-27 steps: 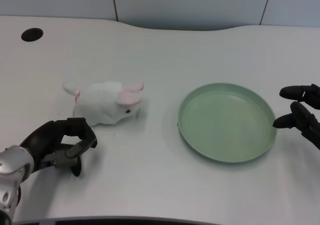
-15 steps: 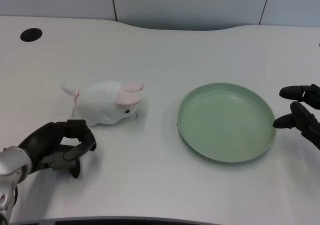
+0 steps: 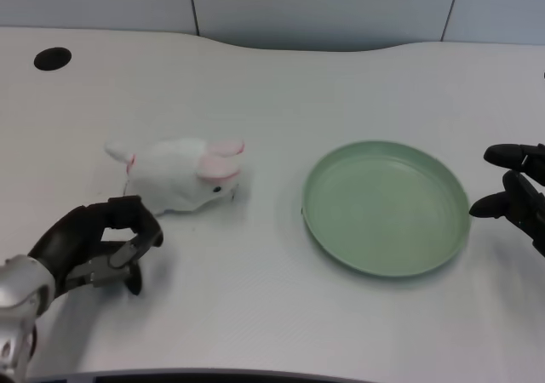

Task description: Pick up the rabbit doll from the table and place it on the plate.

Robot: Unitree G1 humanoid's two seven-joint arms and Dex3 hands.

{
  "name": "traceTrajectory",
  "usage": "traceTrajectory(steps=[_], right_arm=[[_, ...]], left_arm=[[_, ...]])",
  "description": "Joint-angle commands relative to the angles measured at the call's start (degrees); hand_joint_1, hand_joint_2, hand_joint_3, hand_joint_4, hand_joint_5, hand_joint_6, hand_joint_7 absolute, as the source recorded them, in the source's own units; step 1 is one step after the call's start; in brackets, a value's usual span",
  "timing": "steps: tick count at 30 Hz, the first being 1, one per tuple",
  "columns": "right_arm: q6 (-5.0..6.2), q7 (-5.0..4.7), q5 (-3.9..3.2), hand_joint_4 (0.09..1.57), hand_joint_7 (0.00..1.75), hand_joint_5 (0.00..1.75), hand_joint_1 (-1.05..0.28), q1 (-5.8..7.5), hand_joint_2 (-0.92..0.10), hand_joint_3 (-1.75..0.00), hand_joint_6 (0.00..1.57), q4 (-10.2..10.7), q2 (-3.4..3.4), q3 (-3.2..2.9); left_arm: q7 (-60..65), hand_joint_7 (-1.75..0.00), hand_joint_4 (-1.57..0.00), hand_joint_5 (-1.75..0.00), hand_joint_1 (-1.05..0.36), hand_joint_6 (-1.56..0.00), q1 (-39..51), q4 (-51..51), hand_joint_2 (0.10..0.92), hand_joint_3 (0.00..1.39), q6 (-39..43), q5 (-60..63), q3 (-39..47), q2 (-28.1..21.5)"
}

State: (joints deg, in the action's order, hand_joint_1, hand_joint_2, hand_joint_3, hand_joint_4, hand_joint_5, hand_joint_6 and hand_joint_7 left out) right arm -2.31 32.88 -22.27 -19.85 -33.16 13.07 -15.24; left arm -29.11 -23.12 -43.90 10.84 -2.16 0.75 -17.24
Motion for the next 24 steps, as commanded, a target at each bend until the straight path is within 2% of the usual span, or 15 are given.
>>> traceTrajectory(steps=[1,3,5,7,10,11,12,14,16,17,19,21,22,23,24], right_arm=[[-1.07,-0.75,-0.24,0.21,1.15,1.57,-0.33,0.07,-0.92,-0.55,0.21,0.11,0.15,-0.40],[-1.51,-1.56,0.08,0.26,1.14,1.54,-0.34,0.16,-0.92,-0.55,0.23,0.59,0.09,-0.32],[-1.65,-1.96,0.27,0.28,1.13,1.51,-0.35,0.20,-0.92,-0.56,0.24,0.80,0.08,-0.18],[-1.59,-2.09,0.35,0.28,1.12,1.50,-0.35,0.17,-0.92,-0.56,0.24,0.70,0.08,-0.11],[-0.82,-2.51,0.85,0.29,1.10,1.47,-0.34,0.23,-0.92,-0.56,0.26,0.67,-0.24,0.25],[-0.61,-2.49,0.83,0.30,1.10,1.47,-0.34,0.26,-0.92,-0.55,0.26,0.62,-0.37,0.30],[-0.66,-2.57,0.85,0.30,1.10,1.47,-0.34,0.34,-0.92,-0.55,0.27,0.75,-0.41,0.38],[-0.68,-2.69,0.99,0.29,1.09,1.47,-0.34,0.50,-0.92,-0.55,0.26,1.00,-0.41,0.57],[-0.64,-2.84,1.17,0.28,1.08,1.47,-0.35,0.64,-0.92,-0.55,0.27,1.22,-0.34,0.78],[-0.74,-3.10,1.32,0.29,1.08,1.47,-0.34,0.79,-0.92,-0.55,0.27,1.57,-0.33,0.92],[0.06,-2.55,1.37,0.30,1.07,1.48,-0.33,0.97,-0.92,-0.55,0.27,1.53,-0.31,1.07],[0.50,-2.20,1.41,0.30,1.07,1.49,-0.32,0.99,-0.92,-0.56,0.27,1.37,-0.35,1.04],[0.04,-2.71,1.53,0.30,1.07,1.49,-0.32,1.14,-0.92,-0.56,0.27,1.87,-0.48,1.11],[-0.09,-2.97,1.63,0.29,1.07,1.49,-0.32,1.20,-0.92,-0.56,0.27,2.04,-0.59,1.15],[-0.01,-2.93,1.59,0.29,1.07,1.49,-0.32,1.18,-0.92,-0.56,0.27,1.91,-0.68,1.13]], left_arm=[[2.33,-1.75,-0.67,-1.75,-0.56,-0.40,1.89,2.62,0.921,0.63,7.19,-2.06,2.65,1.21],[4.43,-1.75,-0.58,-1.75,-0.57,-0.34,2.44,4.84,0.921,0.62,11.46,-1.19,3.09,1.48],[6.84,-1.73,-0.52,-1.75,-0.58,-0.31,2.52,6.92,0.921,0.60,14.03,0.68,2.87,1.04],[8.13,-1.69,-0.49,-1.75,-0.59,-0.30,2.51,7.63,0.921,0.57,15.09,1.70,2.58,0.73],[10.41,-1.56,-0.44,-1.75,-0.55,-0.31,1.26,8.40,0.921,0.49,21.80,6.16,1.54,-1.59],[11.53,-1.30,-0.41,-1.70,-0.54,-0.35,0.78,8.72,0.921,0.35,23.68,8.04,1.15,-2.36],[14.24,-1.15,-0.41,-1.66,-0.53,-0.39,0.28,8.94,0.921,0.29,25.82,11.57,0.53,-3.38],[19.87,-0.76,-0.36,-1.41,-0.55,-0.44,-0.41,9.25,0.921,0.18,28.61,18.67,-0.81,-5.29],[25.95,-0.61,-0.32,-1.32,-0.58,-0.45,-1.06,9.99,0.921,0.17,29.82,26.25,-2.48,-7.43],[29.82,-0.42,-0.25,-1.15,-0.60,-0.45,-1.59,11.03,0.921,0.16,29.98,31.28,-3.59,-8.87],[35.84,-0.16,-0.18,-0.84,-0.63,-0.47,-2.77,12.67,0.921,0.17,29.05,39.25,-5.76,-11.19],[38.69,-0.09,-0.17,-0.74,-0.64,-0.47,-3.24,12.70,0.921,0.18,28.50,41.84,-6.91,-11.90],[38.56,-0.08,-0.17,-0.72,-0.64,-0.47,-4.33,12.73,0.921,0.18,27.58,42.91,-7.70,-12.39],[38.18,-0.03,-0.10,-0.58,-0.69,-0.39,-5.39,12.78,0.921,0.13,26.61,43.81,-8.52,-12.91],[36.81,-0.02,-0.07,-0.52,-0.70,-0.36,-6.68,12.98,0.921,0.11,25.31,44.76,-9.50,-13.63]])
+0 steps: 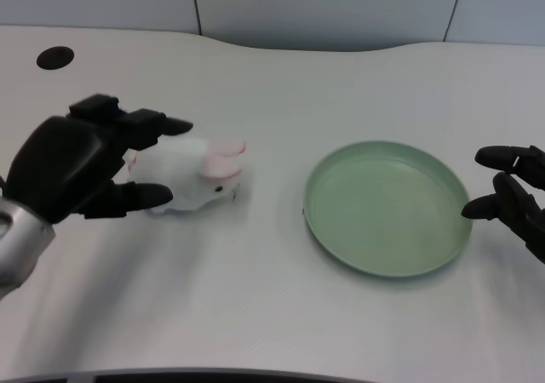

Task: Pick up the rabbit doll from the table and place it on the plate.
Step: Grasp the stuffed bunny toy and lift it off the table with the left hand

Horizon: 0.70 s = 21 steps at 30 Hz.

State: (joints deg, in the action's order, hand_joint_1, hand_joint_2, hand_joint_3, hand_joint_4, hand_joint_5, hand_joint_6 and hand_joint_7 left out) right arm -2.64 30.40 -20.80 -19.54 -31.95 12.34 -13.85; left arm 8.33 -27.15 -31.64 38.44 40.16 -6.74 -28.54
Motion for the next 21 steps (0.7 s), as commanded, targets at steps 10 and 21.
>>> traceTrajectory(steps=[10,21], right_arm=[[-1.22,-1.21,0.12,0.30,1.06,1.51,-0.32,1.44,-0.92,-0.55,0.28,2.45,-0.16,0.06],[-1.28,-0.56,-0.49,0.22,1.08,1.50,-0.31,2.58,-0.92,-0.54,0.24,3.82,-0.60,-0.16]], left_arm=[[-12.56,-0.01,0.00,-0.05,-0.93,-0.05,-14.63,-9.17,0.921,0.11,-9.36,1.40,-9.36,-2.18],[-20.48,0.00,-0.01,-0.03,-1.00,0.00,-31.54,-33.75,0.921,0.10,-16.55,2.02,-17.33,4.88]])
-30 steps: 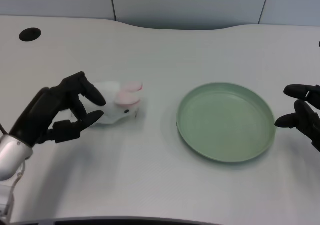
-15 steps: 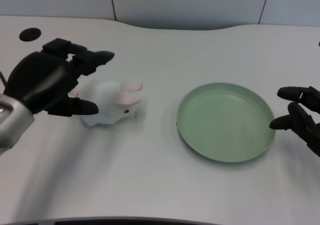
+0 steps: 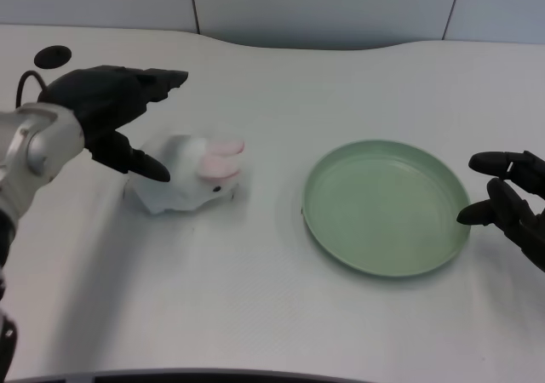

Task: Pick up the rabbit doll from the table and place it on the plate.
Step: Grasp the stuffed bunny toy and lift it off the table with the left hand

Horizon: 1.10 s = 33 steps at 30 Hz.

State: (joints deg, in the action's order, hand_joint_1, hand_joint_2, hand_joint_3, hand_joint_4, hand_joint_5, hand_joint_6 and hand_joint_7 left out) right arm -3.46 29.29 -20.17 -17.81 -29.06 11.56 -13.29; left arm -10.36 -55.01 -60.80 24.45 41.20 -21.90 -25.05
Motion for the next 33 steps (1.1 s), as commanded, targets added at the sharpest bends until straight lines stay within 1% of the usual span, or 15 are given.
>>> traceTrajectory(steps=[1,3,5,7,9,11,13,16,18,20,23,25,28,29,33], right_arm=[[-0.53,0.66,-1.24,0.21,1.08,1.51,-0.31,1.13,-0.92,-0.55,0.24,1.40,0.14,-0.69],[-0.87,0.58,-1.39,0.20,1.10,1.52,-0.31,1.72,-0.92,-0.56,0.22,2.51,0.08,-0.57],[-0.99,0.80,-1.60,0.19,1.11,1.52,-0.31,2.19,-0.92,-0.56,0.21,3.12,0.01,-0.61],[-1.28,0.51,-1.65,0.19,1.13,1.53,-0.32,2.60,-0.92,-0.55,0.21,3.73,-0.12,-0.71],[-1.46,0.47,-1.75,0.19,1.14,1.52,-0.32,3.16,-0.92,-0.54,0.22,4.46,-0.21,-0.76],[-1.41,1.20,-2.03,0.18,1.14,1.52,-0.32,3.73,-0.92,-0.55,0.21,4.97,-0.09,-0.76],[-1.39,1.40,-2.06,0.18,1.15,1.53,-0.33,3.96,-0.92,-0.54,0.21,5.18,-0.04,-0.76],[-1.61,1.17,-1.78,0.18,1.15,1.53,-0.34,4.54,-0.92,-0.53,0.21,6.03,0.02,-0.70],[-1.63,1.48,-2.17,0.19,1.16,1.54,-0.33,4.95,-0.92,-0.53,0.22,6.56,-0.10,-0.86],[-1.32,1.88,-2.60,0.19,1.16,1.56,-0.32,5.47,-0.92,-0.55,0.22,7.02,-0.27,-0.95],[-1.19,2.48,-3.43,0.19,1.17,1.56,-0.32,6.06,-0.92,-0.56,0.22,7.32,-0.41,-1.03],[-0.93,2.73,-3.63,0.19,1.17,1.56,-0.32,6.39,-0.92,-0.56,0.22,7.42,-0.44,-1.00],[-1.83,2.09,-3.90,0.19,1.18,1.56,-0.33,7.21,-0.92,-0.55,0.22,8.93,-0.57,-0.89],[-1.90,2.08,-4.00,0.19,1.18,1.56,-0.33,7.41,-0.92,-0.55,0.22,9.22,-0.63,-0.91],[-2.26,2.71,-4.55,0.18,1.19,1.55,-0.34,8.03,-0.92,-0.55,0.22,9.83,-0.42,-1.06]], left_arm=[[-1.77,0.00,0.00,-0.03,-1.01,0.00,-4.80,-6.29,0.921,0.10,-3.58,1.73,-3.34,2.14],[-1.30,0.00,-0.01,-0.03,-1.04,-0.01,-6.34,-9.18,0.921,0.10,-5.53,2.77,-5.35,3.62],[-0.95,-0.01,0.00,-0.03,-1.04,-0.02,-7.29,-11.51,0.920,0.08,-7.32,3.30,-6.81,5.00],[-1.10,-0.01,-0.01,-0.04,-1.04,-0.03,-8.04,-13.22,0.921,0.06,-8.90,3.82,-8.12,6.16],[-1.24,-0.02,-0.03,-0.04,-1.03,-0.04,-8.46,-14.37,0.912,0.04,-10.36,4.10,-9.13,7.29],[-1.25,-0.02,-0.03,-0.05,-1.03,-0.05,-8.56,-15.16,0.905,0.03,-11.24,4.30,-10.10,8.33],[-1.44,-0.03,-0.04,-0.05,-1.03,-0.07,-8.62,-15.65,0.894,0.02,-11.89,4.11,-10.70,8.97],[-2.30,-0.03,-0.04,-0.05,-1.03,-0.09,-8.34,-16.21,0.874,0.00,-12.85,3.16,-10.58,9.87],[-2.71,-0.03,-0.05,-0.06,-1.03,-0.11,-7.71,-16.62,0.865,0.00,-13.84,2.58,-10.29,10.86],[-2.96,-0.03,-0.05,-0.06,-1.02,-0.12,-7.03,-16.92,0.856,0.00,-14.57,2.19,-10.22,11.58],[-2.58,-0.02,-0.05,-0.05,-1.01,-0.12,-6.46,-17.11,0.852,0.00,-15.12,2.29,-10.66,12.01],[-2.25,-0.02,-0.05,-0.05,-0.99,-0.11,-6.19,-17.22,0.827,0.00,-15.39,2.45,-10.94,12.19],[-1.77,0.00,-0.02,-0.03,-0.97,-0.09,-5.96,-17.63,0.829,0.00,-16.50,4.35,-13.14,12.50],[-1.64,0.00,-0.02,-0.03,-0.97,-0.08,-5.91,-17.79,0.831,0.00,-17.00,5.27,-14.19,12.64],[1.53,-0.01,-0.06,-0.04,-0.93,-0.09,-4.88,-17.97,0.820,0.00,-16.94,6.72,-16.15,12.65]])
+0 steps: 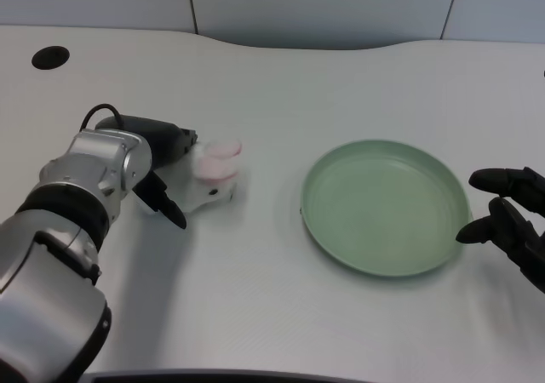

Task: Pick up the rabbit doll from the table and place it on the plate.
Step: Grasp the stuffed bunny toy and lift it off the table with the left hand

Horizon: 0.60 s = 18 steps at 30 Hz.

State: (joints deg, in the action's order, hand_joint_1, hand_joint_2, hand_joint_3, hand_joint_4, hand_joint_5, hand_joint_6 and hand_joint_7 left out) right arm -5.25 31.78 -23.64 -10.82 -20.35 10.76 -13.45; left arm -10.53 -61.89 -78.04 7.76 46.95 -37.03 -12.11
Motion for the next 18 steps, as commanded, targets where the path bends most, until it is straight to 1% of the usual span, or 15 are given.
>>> traceTrajectory(steps=[1,3,4,5,7,8,9,10,11,12,13,15,16,17,18], right_arm=[[-0.51,0.27,-1.13,0.17,1.18,1.55,-0.34,1.10,-0.92,-0.56,0.22,1.18,0.43,-0.89],[-0.64,0.18,-1.36,0.18,1.18,1.55,-0.35,1.52,-0.92,-0.56,0.22,1.69,0.50,-0.87],[-0.74,0.17,-1.49,0.18,1.18,1.54,-0.35,1.68,-0.92,-0.55,0.21,1.89,0.54,-0.87],[-0.90,0.14,-1.62,0.18,1.18,1.54,-0.35,1.86,-0.92,-0.55,0.21,2.12,0.57,-0.87],[-1.18,0.03,-1.73,0.17,1.18,1.54,-0.33,2.07,-0.92,-0.56,0.21,2.45,0.59,-0.86],[-1.22,0.03,-1.80,0.17,1.18,1.54,-0.33,2.16,-0.92,-0.56,0.21,2.59,0.54,-0.88],[-1.04,0.12,-1.84,0.17,1.18,1.55,-0.32,2.25,-0.92,-0.57,0.21,2.55,0.43,-0.92],[-0.89,0.20,-1.87,0.17,1.18,1.57,-0.32,2.30,-0.92,-0.56,0.21,2.52,0.35,-0.95],[-0.79,0.24,-1.90,0.18,1.18,1.57,-0.32,2.34,-0.92,-0.56,0.21,2.49,0.30,-0.96],[-0.88,0.18,-1.92,0.18,1.18,1.58,-0.32,2.44,-0.92,-0.56,0.21,2.55,0.24,-0.92],[-0.98,0.12,-1.95,0.18,1.18,1.59,-0.33,2.51,-0.92,-0.55,0.21,2.62,0.20,-0.89],[-1.74,-0.22,-2.16,0.19,1.18,1.59,-0.33,2.82,-0.92,-0.55,0.20,3.32,0.17,-0.87],[-1.78,-0.25,-2.10,0.18,1.18,1.58,-0.33,2.93,-0.92,-0.55,0.20,3.53,0.21,-0.83],[-1.78,-0.27,-2.05,0.18,1.17,1.57,-0.33,3.00,-0.92,-0.54,0.19,3.66,0.24,-0.81],[-1.58,0.11,-2.02,0.18,1.17,1.56,-0.33,2.97,-0.92,-0.54,0.19,3.51,0.37,-0.78]], left_arm=[[2.09,-0.02,-0.07,-0.05,-0.91,-0.09,2.12,-0.77,0.815,0.00,-0.22,0.93,-1.14,-0.28],[4.11,-0.03,-0.11,-0.06,-0.87,-0.14,2.38,-0.87,0.814,0.00,-0.12,1.51,-2.00,-0.16],[5.26,-0.06,-0.18,-0.09,-0.82,-0.24,2.48,-0.88,0.808,0.00,0.13,1.80,-2.44,-0.18],[7.44,-0.06,-0.22,-0.10,-0.79,-0.28,2.60,-0.83,0.805,0.00,0.63,2.63,-3.34,-0.31],[11.74,-0.14,-0.40,-0.19,-0.68,-0.49,2.78,-0.76,0.805,0.00,2.00,3.77,-4.52,-0.65],[14.36,-0.15,-0.43,-0.21,-0.66,-0.53,2.88,-0.71,0.805,0.00,3.14,3.80,-4.54,-0.87],[18.01,-0.52,-0.35,-0.67,-0.56,-0.48,3.07,-0.61,0.812,0.00,4.50,4.05,-4.67,-1.17],[20.55,-0.98,-0.32,-1.13,-0.46,-0.38,3.20,-0.60,0.825,0.00,5.44,4.25,-4.77,-1.37],[22.26,-1.15,-0.31,-1.28,-0.42,-0.34,3.27,-0.67,0.830,0.00,6.05,4.44,-4.86,-1.48],[24.33,-1.24,-0.31,-1.36,-0.40,-0.32,3.42,-0.70,0.832,0.00,6.81,4.27,-4.58,-1.62],[25.57,-1.36,-0.35,-1.52,-0.35,-0.34,3.50,-0.78,0.862,0.01,7.28,4.09,-4.33,-1.69],[28.11,-1.51,-0.44,-1.67,-0.32,-0.42,3.77,-0.79,0.873,0.01,9.09,2.98,-3.10,-1.88],[28.59,-1.56,-0.49,-1.71,-0.31,-0.45,3.76,-0.83,0.871,0.00,9.84,2.65,-2.70,-1.95],[28.88,-1.67,-0.60,-1.73,-0.30,-0.50,3.74,-0.89,0.871,0.00,10.33,2.50,-2.44,-2.00],[29.50,-1.71,-0.64,-1.74,-0.29,-0.51,3.59,-0.90,0.871,0.00,10.65,2.84,-2.59,-2.09]])
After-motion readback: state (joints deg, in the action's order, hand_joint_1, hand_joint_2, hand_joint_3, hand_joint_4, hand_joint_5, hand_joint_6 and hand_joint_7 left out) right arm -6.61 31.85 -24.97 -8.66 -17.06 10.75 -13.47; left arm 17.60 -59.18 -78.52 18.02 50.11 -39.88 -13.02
